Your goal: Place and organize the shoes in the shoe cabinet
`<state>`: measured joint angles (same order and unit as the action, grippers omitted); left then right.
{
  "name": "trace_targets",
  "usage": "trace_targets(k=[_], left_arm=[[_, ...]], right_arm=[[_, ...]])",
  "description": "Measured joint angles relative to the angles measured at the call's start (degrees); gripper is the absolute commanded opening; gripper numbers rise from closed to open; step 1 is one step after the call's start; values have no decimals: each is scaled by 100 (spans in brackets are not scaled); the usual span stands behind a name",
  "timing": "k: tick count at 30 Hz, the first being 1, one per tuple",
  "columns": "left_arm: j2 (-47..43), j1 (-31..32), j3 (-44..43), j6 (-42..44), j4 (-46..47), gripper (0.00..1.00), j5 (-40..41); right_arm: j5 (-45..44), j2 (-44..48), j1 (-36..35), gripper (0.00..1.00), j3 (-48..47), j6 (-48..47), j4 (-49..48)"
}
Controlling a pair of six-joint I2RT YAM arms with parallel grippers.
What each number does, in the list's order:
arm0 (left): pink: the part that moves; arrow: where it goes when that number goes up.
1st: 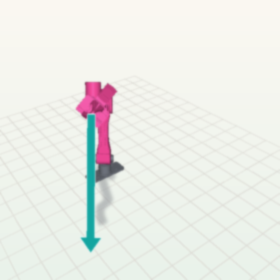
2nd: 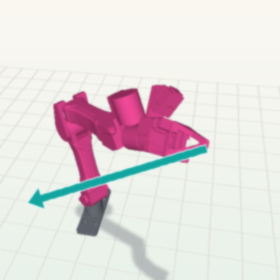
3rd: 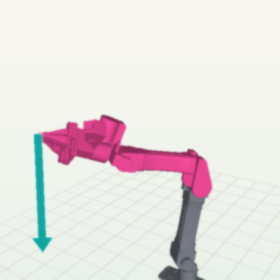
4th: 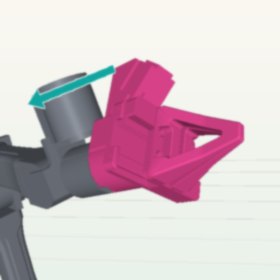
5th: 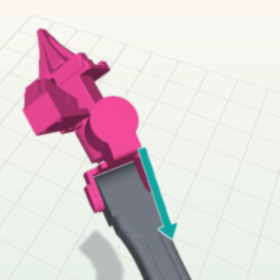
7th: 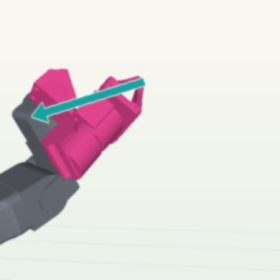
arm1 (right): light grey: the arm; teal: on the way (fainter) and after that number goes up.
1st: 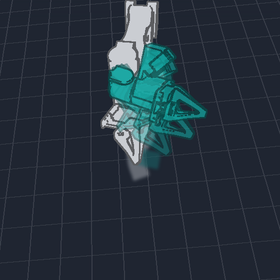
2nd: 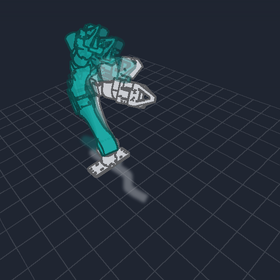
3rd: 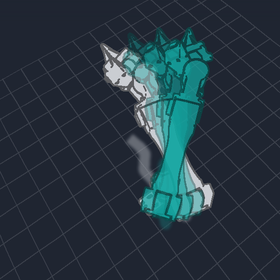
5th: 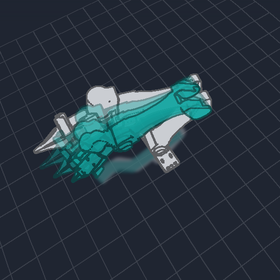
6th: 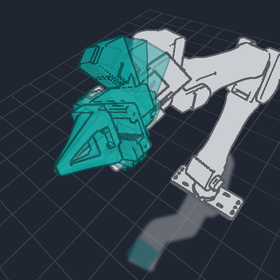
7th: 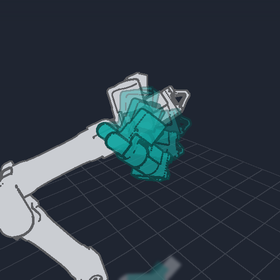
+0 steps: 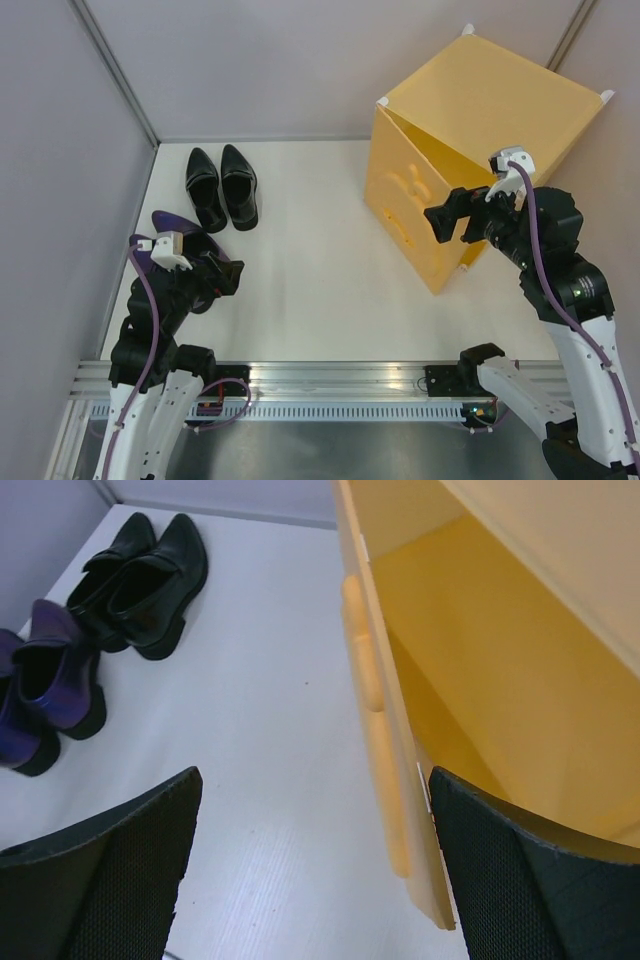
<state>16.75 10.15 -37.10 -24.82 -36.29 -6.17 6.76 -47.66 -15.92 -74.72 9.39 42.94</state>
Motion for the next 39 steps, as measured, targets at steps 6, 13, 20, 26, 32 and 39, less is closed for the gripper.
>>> trace_targets(k=[6, 13, 20, 26, 32, 39], left_arm=[[0, 0, 0, 0, 0, 100, 2], [0, 0, 2, 0, 0, 100, 2], [0, 0, 2, 0, 0, 100, 2], [0, 0, 2, 0, 0, 100, 4], [0, 0, 33, 0, 2, 100, 11], [-44, 0, 46, 0, 0, 100, 164]], right_arm=[[1064, -221, 0, 98, -173, 297, 42], [1943, -518, -20, 98, -170, 791, -262], [2175, -844, -479, 98, -173, 1263, -846], [1867, -1495, -1416, 98, -212, 1508, -1322], [1453, -2041, -1950, 98, -289, 1744, -1919], [964, -2966, -2533, 98, -870, 1849, -2734]])
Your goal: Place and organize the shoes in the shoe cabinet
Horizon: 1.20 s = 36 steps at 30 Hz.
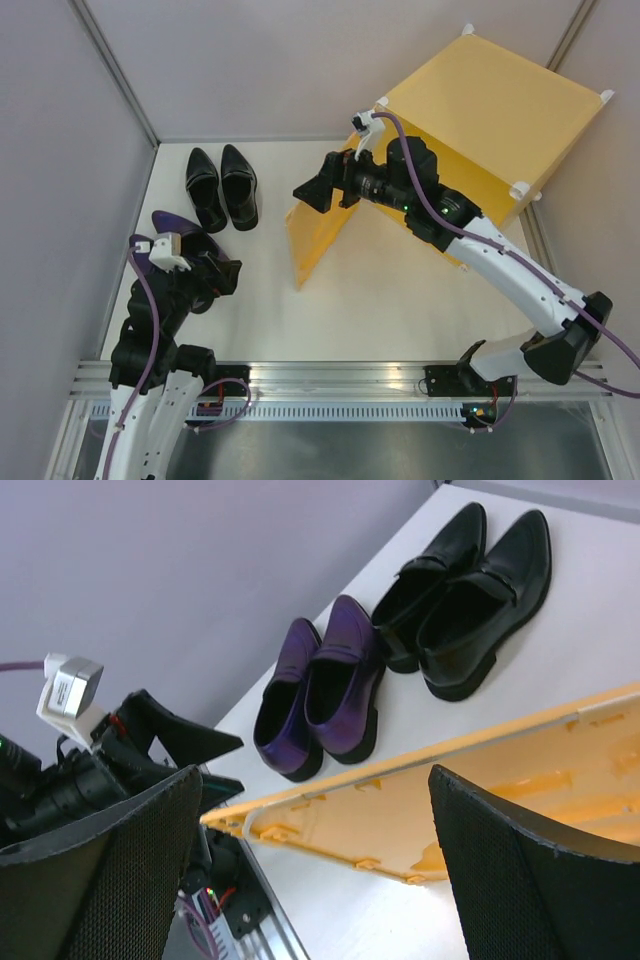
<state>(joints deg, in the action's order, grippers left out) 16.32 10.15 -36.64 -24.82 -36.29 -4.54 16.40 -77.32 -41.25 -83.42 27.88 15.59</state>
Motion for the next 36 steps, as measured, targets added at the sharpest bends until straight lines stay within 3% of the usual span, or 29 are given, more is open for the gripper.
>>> trace_targets(k=[17, 36], left_arm=[[-306, 0, 0, -9, -39, 100, 682], [345, 0, 0, -39, -96, 100, 769]], right_arm=[[-905, -2024, -315, 98, -1117, -114, -1394], [-1906, -2669, -315, 98, -1392, -671, -1425]])
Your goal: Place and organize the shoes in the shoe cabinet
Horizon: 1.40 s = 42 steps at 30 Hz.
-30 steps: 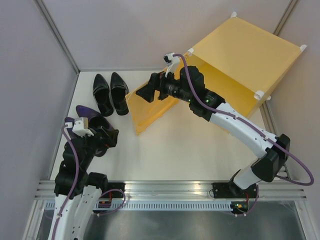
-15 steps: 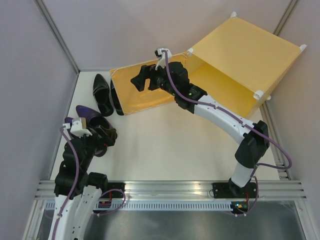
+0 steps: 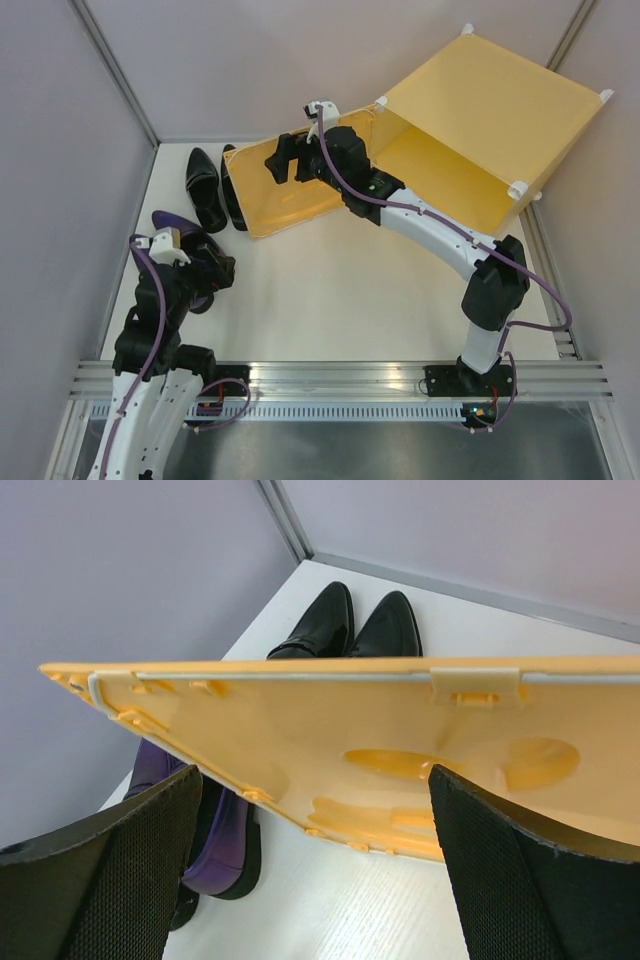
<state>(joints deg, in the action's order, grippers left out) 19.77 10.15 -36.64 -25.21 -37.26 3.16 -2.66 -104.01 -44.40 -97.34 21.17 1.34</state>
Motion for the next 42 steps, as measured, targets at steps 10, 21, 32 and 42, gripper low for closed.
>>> trace_targets(k=[10, 21, 32, 42], left_arm=[[1040, 0, -9, -579, -85, 99, 278], [2522, 0, -455, -1167, -192, 90, 835], [3989, -15, -1117, -1401, -31, 75, 1700], [5115, -503, -1325, -1429, 393, 67, 1775]], right_arm=[[-22, 33, 0, 98, 131, -111, 422], [-66, 815, 0, 98, 831, -293, 782], [72, 1731, 0, 98, 2074, -286, 901], [295, 2951, 0, 98, 3333, -144, 1075]])
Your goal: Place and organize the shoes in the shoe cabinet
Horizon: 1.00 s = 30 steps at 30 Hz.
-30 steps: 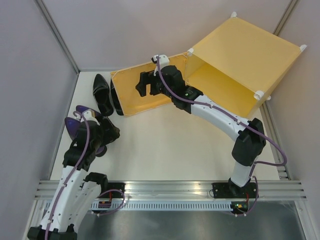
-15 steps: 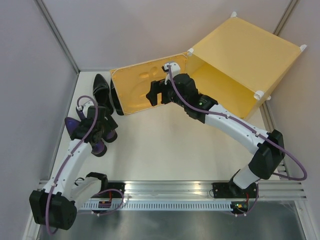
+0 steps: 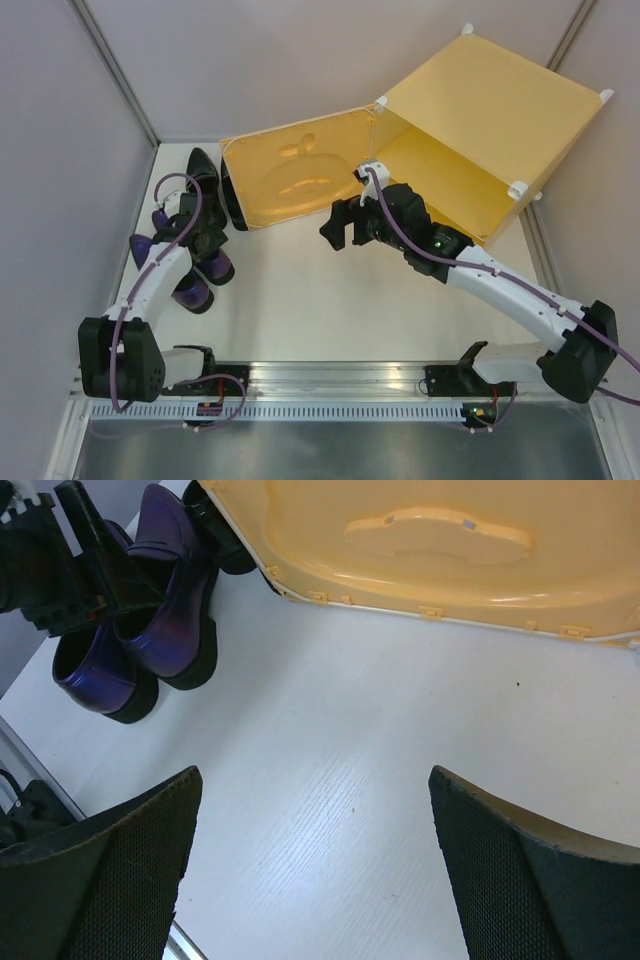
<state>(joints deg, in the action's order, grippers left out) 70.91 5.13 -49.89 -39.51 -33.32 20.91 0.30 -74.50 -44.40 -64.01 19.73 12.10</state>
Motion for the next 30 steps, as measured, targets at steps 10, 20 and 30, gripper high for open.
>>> trace_targets(k=[10, 20, 30], left_arm=[[723, -225, -70, -9, 409, 64, -55], [1215, -352, -166, -50, 579, 39, -168], [863, -407, -170, -111, 459, 2, -297]], right_arm=[[-13, 841, 0, 98, 531, 2, 162], [-61, 890, 0, 98, 765, -4, 343], [-168, 1025, 0, 98, 898, -26, 407]])
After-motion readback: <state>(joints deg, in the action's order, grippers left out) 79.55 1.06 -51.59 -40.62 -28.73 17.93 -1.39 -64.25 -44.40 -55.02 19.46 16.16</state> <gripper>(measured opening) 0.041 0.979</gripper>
